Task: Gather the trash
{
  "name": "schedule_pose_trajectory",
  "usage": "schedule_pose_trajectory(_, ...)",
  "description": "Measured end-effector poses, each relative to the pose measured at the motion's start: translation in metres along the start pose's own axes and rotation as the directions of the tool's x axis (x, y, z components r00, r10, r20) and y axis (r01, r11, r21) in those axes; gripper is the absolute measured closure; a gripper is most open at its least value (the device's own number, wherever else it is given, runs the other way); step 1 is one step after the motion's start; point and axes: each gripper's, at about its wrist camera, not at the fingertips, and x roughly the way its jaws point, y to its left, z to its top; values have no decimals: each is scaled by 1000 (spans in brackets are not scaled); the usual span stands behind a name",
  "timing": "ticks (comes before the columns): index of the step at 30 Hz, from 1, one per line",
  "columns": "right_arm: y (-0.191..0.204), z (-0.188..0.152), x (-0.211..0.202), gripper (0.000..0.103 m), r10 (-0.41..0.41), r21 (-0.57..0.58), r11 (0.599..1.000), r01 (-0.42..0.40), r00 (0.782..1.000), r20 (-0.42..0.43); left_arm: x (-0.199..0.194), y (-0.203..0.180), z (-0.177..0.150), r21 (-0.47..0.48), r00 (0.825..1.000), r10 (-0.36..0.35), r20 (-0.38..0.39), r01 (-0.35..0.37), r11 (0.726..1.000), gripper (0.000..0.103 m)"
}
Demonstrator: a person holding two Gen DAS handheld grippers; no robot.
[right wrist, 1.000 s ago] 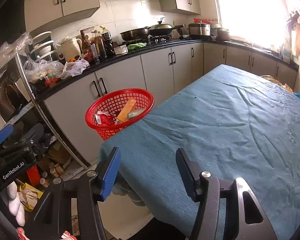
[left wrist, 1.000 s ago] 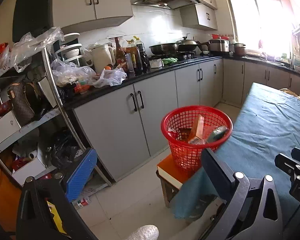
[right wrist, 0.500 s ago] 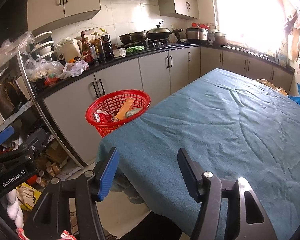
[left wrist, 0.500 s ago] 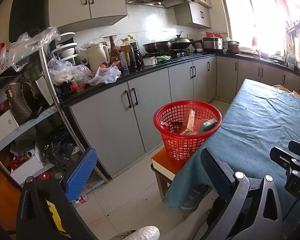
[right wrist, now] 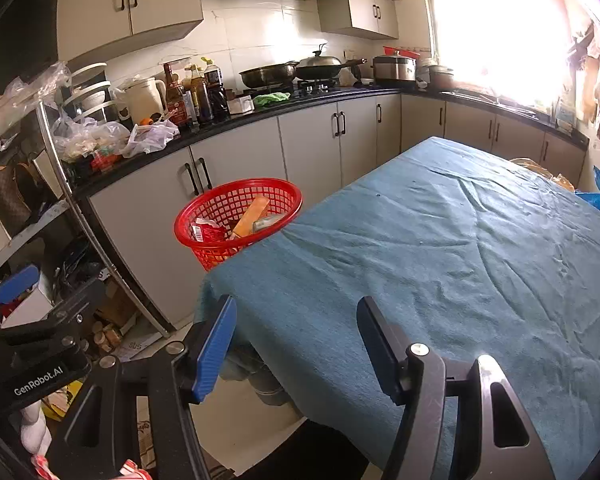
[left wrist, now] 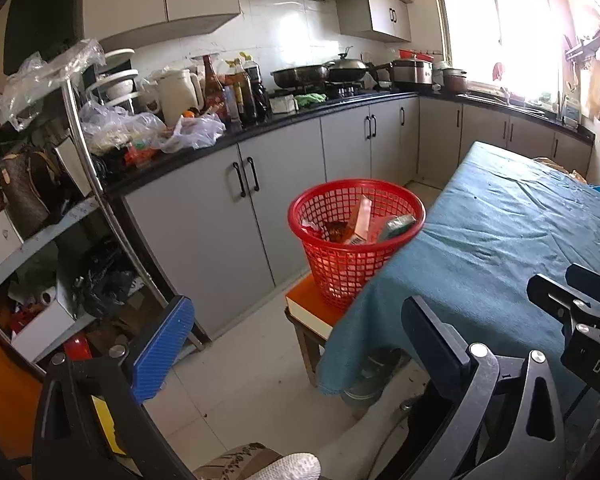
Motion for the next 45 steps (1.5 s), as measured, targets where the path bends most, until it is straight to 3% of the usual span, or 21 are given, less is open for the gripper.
schedule_pose_trajectory(23,9,24,14,35,13,-52,999,-13,1000,-13,17,24,15,-46,1000,17,-19,-18,999,0)
schedule_pose_trajectory(45,50,64,90,33,29,-124,991,-42,994,-105,92,62,44,-89,996,29,-84,-36,995,0)
